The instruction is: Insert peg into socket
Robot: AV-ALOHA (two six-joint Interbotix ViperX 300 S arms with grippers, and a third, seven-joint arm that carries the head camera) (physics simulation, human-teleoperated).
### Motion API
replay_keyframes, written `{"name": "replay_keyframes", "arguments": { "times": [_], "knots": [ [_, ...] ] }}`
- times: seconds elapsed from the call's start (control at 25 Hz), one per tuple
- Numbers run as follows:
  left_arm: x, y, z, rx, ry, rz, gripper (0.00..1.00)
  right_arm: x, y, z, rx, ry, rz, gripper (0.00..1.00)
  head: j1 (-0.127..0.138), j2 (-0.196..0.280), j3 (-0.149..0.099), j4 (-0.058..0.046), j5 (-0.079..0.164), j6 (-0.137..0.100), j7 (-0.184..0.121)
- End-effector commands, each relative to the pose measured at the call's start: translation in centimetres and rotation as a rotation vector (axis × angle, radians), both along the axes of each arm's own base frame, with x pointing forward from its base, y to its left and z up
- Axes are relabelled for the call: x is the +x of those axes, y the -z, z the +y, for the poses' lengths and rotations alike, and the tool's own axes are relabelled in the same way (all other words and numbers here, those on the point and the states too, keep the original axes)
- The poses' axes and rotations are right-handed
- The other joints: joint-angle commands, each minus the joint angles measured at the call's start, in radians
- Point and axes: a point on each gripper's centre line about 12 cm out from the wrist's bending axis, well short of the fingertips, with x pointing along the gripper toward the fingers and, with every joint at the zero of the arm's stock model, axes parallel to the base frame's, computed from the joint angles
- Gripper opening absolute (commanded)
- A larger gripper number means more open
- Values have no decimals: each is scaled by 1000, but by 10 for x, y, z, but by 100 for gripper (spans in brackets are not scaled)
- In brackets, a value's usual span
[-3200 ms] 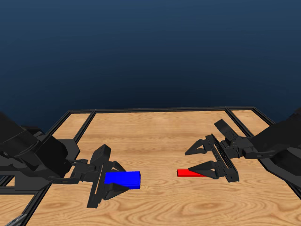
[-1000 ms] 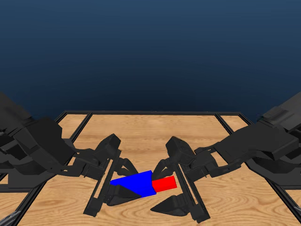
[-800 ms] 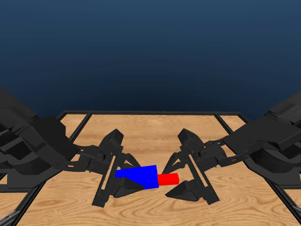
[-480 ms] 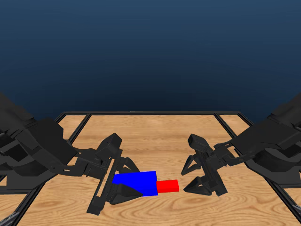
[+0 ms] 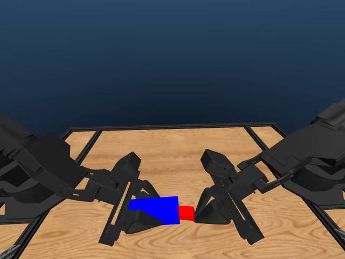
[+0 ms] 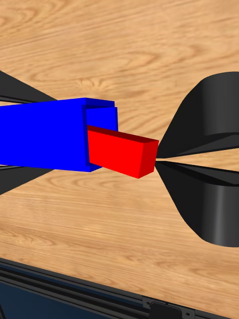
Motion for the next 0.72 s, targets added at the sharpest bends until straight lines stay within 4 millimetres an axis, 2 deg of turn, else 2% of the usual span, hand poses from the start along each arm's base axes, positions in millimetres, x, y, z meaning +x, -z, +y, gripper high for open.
{"name": "replay_keyframes", "arguments": {
  "times": [0.04,0.08,0.12,0.16,0.24,0.28,0.32,0.4,0.48,0.52,0.56,0.6,0.64,0.68,0.72],
  "knots": [
    [9,-12,0,-21,-10,-37,0,25,-18,9,-19,-26,-24,0,-7,-1,-15,0,-6,5,0],
    [10,-16,-1,-31,-10,-51,0,30,-12,8,-26,-22,-12,0,-7,-3,-14,0,-5,6,0],
    [6,-4,-1,-18,-2,-5,0,34,-8,8,-23,-16,-5,0,-7,-4,-13,0,-6,6,0],
    [8,-12,-3,-27,0,-31,0,39,-9,7,-22,-14,-18,0,-5,-6,-12,1,-4,7,1],
    [4,-6,-4,-25,7,-6,0,48,-8,13,-19,-20,-29,0,0,-11,-10,2,-3,8,1],
    [5,-11,-6,-34,8,-19,0,51,-8,14,-26,-24,-26,0,2,-14,-8,3,-2,8,-2],
    [2,-5,-3,-34,-2,-2,0,54,-8,15,-22,-24,-35,0,3,-16,-7,3,-1,8,-4],
    [5,-13,-11,-20,38,-11,0,57,-9,18,-23,-28,-32,0,8,-22,-4,5,-2,10,-10],
    [1,-10,-9,-37,18,-9,0,49,2,19,-11,-16,9,0,16,-29,-1,6,-3,9,-17],
    [4,-15,-9,-30,25,-24,0,48,1,19,-5,-13,9,0,18,-30,0,7,-2,9,-19],
    [-1,-7,-10,-35,21,-1,0,41,2,18,7,-1,24,0,20,-33,1,7,-4,8,-21],
    [2,-14,-5,-47,1,-21,0,34,9,12,21,26,50,0,23,-37,1,8,-5,8,-22],
    [-3,-7,-9,-36,19,-3,0,31,8,13,37,30,40,0,24,-39,2,8,-6,8,-23],
    [0,-16,-13,-45,23,-41,0,17,16,6,55,54,50,0,26,-42,2,9,-7,6,-23],
    [0,-14,-10,-47,18,-29,0,12,3,1,83,60,-57,0,27,-45,2,9,-10,5,-22]
  ]
}}
